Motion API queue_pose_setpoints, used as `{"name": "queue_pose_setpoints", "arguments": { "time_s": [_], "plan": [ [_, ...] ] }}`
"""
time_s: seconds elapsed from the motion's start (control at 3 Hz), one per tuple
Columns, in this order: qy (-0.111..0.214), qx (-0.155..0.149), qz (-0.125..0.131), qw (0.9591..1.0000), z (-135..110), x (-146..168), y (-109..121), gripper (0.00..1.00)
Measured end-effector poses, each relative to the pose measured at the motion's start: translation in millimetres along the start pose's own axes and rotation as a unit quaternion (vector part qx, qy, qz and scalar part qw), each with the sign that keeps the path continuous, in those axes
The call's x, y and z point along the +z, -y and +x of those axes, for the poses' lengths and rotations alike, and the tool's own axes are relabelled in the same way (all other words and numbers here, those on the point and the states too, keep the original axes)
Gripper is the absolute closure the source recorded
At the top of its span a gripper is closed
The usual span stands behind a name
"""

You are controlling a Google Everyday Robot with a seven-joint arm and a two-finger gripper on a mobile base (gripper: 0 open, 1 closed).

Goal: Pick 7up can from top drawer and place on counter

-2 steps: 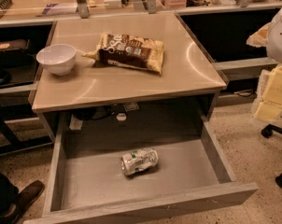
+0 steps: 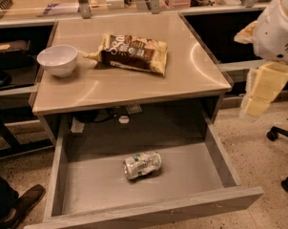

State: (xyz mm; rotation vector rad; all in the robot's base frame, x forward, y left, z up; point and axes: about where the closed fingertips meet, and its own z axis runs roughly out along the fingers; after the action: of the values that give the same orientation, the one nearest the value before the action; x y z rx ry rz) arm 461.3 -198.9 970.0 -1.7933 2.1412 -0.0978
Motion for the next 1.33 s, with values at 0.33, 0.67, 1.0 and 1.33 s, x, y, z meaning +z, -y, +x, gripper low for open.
{"name": "queue_pose_setpoints", "arguments": {
  "time_s": [0.33, 0.67, 1.0, 1.33],
  "plan": [
    [0.027, -0.038, -0.022, 0.9987, -27.8, 38.2, 9.1, 0.00],
    [0.051, -0.062, -0.061, 0.9949, -47.3, 83.4, 10.2, 0.00],
    [0.051, -0.061, -0.064, 0.9948, -46.7, 86.5, 10.3, 0.00],
    [0.058, -0.064, -0.073, 0.9936, -50.8, 92.6, 4.3, 0.00]
  ]
}}
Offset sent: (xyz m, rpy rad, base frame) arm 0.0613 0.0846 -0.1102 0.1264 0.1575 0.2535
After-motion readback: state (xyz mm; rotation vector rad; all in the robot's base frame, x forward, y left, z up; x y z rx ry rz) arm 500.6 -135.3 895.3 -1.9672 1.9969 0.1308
